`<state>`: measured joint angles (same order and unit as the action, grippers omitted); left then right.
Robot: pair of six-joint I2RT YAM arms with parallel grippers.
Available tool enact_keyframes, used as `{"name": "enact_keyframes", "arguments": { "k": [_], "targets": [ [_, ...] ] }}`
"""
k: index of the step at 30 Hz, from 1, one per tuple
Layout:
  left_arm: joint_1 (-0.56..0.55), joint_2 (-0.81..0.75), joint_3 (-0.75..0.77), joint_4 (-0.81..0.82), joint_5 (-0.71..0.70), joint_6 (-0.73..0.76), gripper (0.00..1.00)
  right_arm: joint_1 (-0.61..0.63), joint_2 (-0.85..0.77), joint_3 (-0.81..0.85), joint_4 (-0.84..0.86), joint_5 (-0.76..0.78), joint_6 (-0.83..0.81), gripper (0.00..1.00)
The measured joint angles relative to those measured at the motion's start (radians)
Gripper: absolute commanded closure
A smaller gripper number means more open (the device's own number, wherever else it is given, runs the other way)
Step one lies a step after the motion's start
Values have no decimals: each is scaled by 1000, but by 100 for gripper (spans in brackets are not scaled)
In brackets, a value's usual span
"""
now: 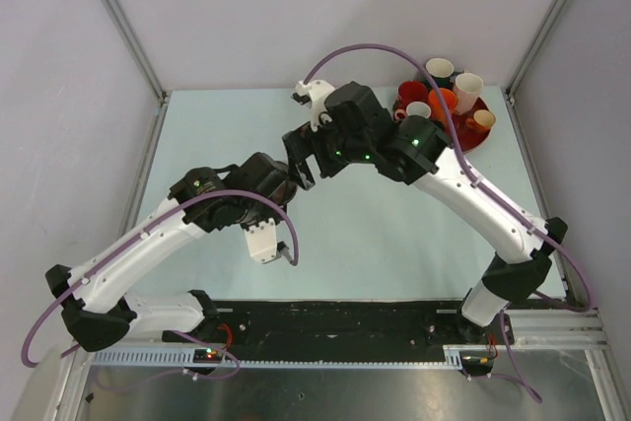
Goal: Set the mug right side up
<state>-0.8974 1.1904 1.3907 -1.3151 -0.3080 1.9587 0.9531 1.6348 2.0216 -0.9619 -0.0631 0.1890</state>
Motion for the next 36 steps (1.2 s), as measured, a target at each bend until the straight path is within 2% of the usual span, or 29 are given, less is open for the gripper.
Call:
{"name": "enact_keyframes", "arguments": {
  "k": [6,8,9,11,13,14,15,17,19,23,25,27,31,36],
  "targets": [
    [0,0,-4,13,-4,7,100,31,107,47,-4,91,12,17],
    [0,0,-4,13,-4,8,100,39,147,67,-10,117,13,23],
    [0,0,-4,13,-4,9,100,45,173,83,-15,140,13,31],
    [0,1,-4,17,-4,10,100,51,211,108,-26,188,16,55],
    [1,4,-5,27,-5,10,99,57,241,132,-47,221,17,84],
    [3,10,-5,28,-7,8,88,67,245,137,-51,237,13,92],
    [3,15,-5,39,-18,15,77,73,247,138,-81,266,-8,96],
    [0,21,-5,60,-9,-2,53,76,255,132,-97,313,-20,99],
    [-5,24,-5,98,1,-24,35,55,256,97,-95,330,-7,100],
    [-6,4,-7,174,10,-86,19,-71,207,-45,-58,328,24,100],
    [-5,-13,-7,203,14,-106,6,-151,172,-126,-50,324,35,100],
    [-3,-39,-11,231,23,-127,2,-235,133,-202,-45,317,46,100],
    [1,-80,-21,267,35,-184,1,-404,53,-307,-33,293,55,100],
    [61,-70,-21,321,61,-340,0,-643,-33,-346,-26,201,52,100]
  ]
}}
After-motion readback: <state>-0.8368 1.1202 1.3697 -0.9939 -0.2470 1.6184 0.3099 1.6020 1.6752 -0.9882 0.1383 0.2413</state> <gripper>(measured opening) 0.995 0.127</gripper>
